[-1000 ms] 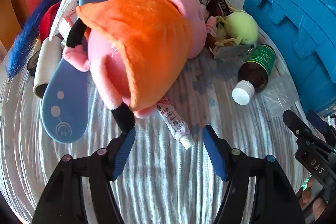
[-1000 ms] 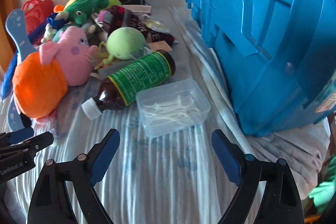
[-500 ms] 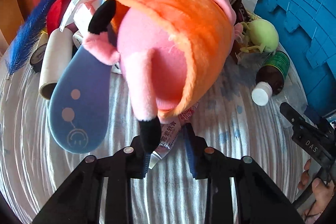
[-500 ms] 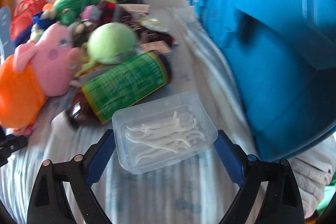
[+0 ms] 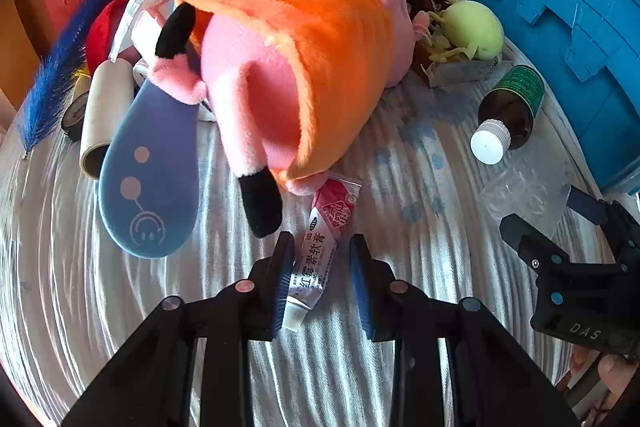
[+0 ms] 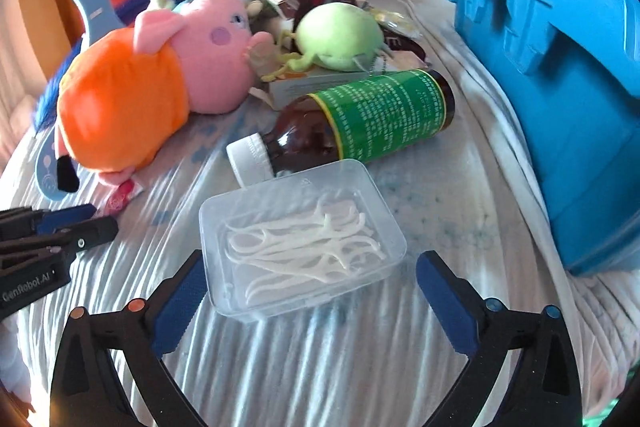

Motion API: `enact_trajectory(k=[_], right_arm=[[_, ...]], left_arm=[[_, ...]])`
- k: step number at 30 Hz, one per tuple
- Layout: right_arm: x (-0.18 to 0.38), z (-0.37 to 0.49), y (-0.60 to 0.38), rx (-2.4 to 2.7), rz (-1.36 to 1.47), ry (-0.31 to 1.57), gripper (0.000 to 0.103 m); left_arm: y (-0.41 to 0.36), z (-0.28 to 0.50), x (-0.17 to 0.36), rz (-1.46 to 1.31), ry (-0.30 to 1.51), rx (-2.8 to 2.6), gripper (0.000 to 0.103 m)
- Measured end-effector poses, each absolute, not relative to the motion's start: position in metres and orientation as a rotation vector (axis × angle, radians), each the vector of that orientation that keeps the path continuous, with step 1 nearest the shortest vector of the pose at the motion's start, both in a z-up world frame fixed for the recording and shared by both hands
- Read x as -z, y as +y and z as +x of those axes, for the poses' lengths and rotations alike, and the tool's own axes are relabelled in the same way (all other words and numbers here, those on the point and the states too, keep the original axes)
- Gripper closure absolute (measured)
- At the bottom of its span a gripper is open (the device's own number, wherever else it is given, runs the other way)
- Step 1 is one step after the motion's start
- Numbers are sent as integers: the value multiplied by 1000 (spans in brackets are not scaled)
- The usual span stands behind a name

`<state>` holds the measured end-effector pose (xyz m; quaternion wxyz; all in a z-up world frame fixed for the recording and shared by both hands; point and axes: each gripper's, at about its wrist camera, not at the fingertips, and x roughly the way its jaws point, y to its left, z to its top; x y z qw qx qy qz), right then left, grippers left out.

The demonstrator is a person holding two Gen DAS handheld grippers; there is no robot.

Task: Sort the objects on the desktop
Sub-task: 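Grasp the toothpaste tube with the left tool while the right tool grasps the floss box, then carry the toothpaste tube and clear floss box over the blue crate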

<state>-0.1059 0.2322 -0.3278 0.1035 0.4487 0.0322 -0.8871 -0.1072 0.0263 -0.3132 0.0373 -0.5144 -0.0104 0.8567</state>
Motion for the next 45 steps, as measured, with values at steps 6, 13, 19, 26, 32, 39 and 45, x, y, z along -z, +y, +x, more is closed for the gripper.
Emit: enact_trajectory(k=[6,13,19,26,32,39,45], right_arm=[[320,-109,222,2597,1277,123,12],[269,-105,218,2655,1104,117,12],[215,-115,212,2722,923,144,12],[161,-107,214,2783,746,168,12],[98,-101,225,2851,549,150,12],[32,-89,254,2958,321,179,12],[-6,-95,316,3097,241,145,12]], left_arm=[[35,-108,299,-1532,-41,-2617,85],[39,-109,245,-1347,-73,-2675,87],[36,-113,198,-1177,-91,-2740,87],[38,-108,134,-950,-94,-2827,87],[54,-107,82,-734,-109,-2867,87],[96,-111,21,-523,-93,-2861,87],[166,-111,-22,-395,-33,-2811,87]])
